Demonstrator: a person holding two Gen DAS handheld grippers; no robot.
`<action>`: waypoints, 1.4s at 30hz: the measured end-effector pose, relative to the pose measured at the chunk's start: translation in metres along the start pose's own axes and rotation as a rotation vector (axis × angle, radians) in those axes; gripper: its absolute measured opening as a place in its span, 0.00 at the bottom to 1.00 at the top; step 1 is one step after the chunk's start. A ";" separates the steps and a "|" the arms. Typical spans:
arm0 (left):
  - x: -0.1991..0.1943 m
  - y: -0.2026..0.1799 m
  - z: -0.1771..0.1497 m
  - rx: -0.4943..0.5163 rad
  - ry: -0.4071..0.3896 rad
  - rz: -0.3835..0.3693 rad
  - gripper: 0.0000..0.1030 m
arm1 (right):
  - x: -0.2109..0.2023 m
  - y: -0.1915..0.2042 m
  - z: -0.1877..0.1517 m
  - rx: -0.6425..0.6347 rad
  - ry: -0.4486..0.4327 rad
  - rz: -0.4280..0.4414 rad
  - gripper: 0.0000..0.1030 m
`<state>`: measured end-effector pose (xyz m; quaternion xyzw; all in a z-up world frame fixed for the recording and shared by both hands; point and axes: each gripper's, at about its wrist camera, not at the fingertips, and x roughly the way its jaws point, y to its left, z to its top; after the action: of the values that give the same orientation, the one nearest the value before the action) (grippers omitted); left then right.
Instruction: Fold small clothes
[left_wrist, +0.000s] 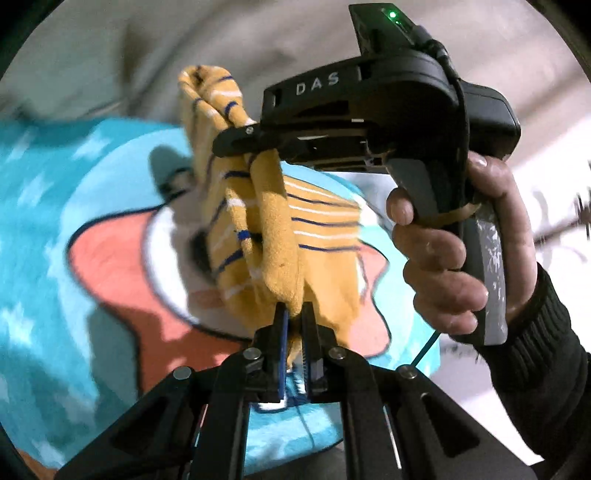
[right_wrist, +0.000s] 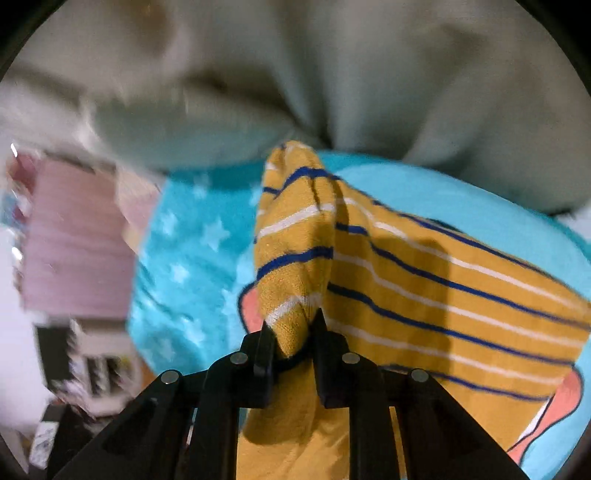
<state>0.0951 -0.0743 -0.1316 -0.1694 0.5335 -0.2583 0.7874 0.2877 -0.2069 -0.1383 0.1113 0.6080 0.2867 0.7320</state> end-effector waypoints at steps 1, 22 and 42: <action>0.009 -0.019 0.005 0.052 0.025 -0.013 0.06 | -0.016 -0.015 -0.005 0.027 -0.027 0.023 0.17; 0.187 -0.112 0.002 0.369 0.417 -0.015 0.17 | -0.045 -0.267 -0.114 0.546 -0.202 0.123 0.23; 0.147 0.049 0.024 -0.068 0.296 0.106 0.58 | -0.067 -0.179 -0.191 0.450 -0.190 -0.350 0.08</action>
<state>0.1724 -0.1206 -0.2597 -0.1277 0.6604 -0.2204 0.7064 0.1499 -0.4254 -0.2195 0.1903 0.5949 0.0024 0.7810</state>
